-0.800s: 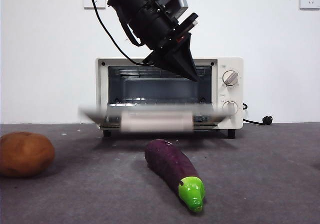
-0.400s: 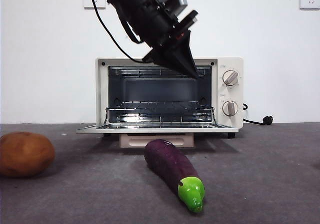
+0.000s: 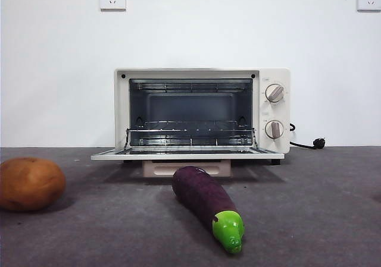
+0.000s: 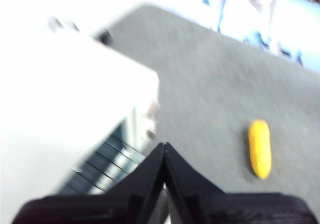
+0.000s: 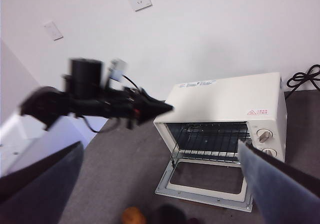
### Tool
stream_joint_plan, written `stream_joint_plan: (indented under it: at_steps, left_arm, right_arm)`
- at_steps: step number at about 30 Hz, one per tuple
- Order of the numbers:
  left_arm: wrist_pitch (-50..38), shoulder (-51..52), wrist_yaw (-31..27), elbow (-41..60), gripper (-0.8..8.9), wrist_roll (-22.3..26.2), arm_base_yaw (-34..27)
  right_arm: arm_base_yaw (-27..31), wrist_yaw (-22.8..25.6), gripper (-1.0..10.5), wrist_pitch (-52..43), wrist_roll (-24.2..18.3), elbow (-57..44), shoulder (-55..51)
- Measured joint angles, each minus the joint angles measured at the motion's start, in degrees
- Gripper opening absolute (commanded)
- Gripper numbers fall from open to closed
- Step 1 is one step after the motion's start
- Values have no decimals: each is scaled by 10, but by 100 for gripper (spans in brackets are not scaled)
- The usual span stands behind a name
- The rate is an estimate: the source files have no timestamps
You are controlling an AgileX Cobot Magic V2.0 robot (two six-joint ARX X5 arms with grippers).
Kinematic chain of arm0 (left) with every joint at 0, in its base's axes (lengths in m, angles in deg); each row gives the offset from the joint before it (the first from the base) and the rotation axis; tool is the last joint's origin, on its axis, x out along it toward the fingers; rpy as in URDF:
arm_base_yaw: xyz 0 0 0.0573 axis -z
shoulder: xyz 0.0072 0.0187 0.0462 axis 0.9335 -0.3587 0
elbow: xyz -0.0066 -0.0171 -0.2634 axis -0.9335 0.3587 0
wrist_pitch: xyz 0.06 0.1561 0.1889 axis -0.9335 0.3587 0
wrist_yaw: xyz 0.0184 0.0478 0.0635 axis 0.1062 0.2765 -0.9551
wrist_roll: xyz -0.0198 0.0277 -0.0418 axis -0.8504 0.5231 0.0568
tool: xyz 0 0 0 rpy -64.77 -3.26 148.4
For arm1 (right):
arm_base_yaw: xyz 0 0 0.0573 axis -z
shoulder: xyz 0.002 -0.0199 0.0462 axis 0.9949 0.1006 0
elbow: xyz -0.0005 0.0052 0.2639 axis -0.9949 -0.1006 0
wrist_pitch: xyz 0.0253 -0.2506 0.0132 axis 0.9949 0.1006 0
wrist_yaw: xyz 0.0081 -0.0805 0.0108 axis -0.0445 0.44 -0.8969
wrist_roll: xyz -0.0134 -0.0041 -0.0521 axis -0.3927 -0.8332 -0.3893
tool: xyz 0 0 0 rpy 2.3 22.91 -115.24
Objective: Take the eggplant from the table,put the eggplant in the oven
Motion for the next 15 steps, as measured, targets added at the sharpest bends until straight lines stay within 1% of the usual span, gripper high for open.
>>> stream_joint_plan:
  at_steps: [4,7,15]
  left_arm:
    - [41,30,-47,-50,-5,0,-12]
    - [52,73,-77,-59,-6,0,-30]
    - [76,203,-98,-62,-5,0,-97]
  right_arm:
    - [0,0,628,0,0,0,4]
    - [0,0,628,0,0,0,8]
    - [-28,-1,628,0,-2,0,31]
